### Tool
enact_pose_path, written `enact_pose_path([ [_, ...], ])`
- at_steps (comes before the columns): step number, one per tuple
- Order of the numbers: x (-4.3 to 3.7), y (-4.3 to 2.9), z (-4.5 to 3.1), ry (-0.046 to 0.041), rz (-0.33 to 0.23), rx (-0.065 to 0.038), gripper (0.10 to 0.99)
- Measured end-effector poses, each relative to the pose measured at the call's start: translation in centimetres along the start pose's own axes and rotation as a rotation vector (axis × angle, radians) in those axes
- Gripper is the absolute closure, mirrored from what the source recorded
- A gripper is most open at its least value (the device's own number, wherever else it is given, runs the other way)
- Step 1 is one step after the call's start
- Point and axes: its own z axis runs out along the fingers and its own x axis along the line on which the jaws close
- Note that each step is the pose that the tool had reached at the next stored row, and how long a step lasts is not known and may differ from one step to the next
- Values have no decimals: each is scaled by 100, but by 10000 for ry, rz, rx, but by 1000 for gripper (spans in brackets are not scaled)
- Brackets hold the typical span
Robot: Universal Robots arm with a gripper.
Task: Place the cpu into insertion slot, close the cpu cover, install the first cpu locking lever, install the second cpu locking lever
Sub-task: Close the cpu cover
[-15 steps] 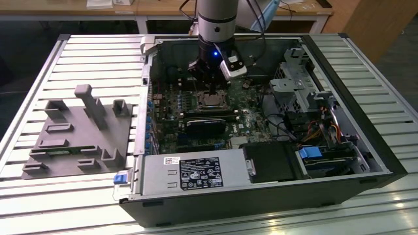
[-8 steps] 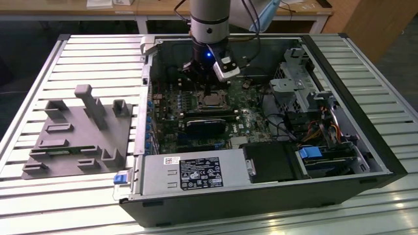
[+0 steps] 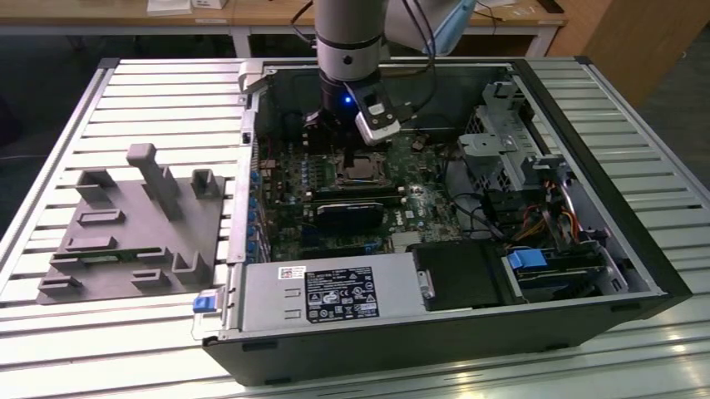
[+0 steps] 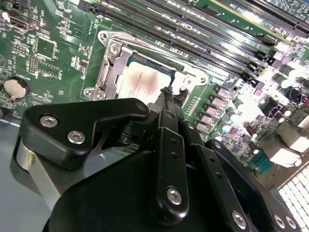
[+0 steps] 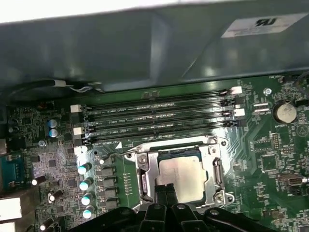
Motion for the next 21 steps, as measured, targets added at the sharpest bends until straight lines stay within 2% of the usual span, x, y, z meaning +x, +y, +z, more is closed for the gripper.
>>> enact_pose_path([
  [6, 30, -7, 77, -41, -1, -10, 980],
  [21, 104, -2, 188, -69, -2, -28, 980],
])
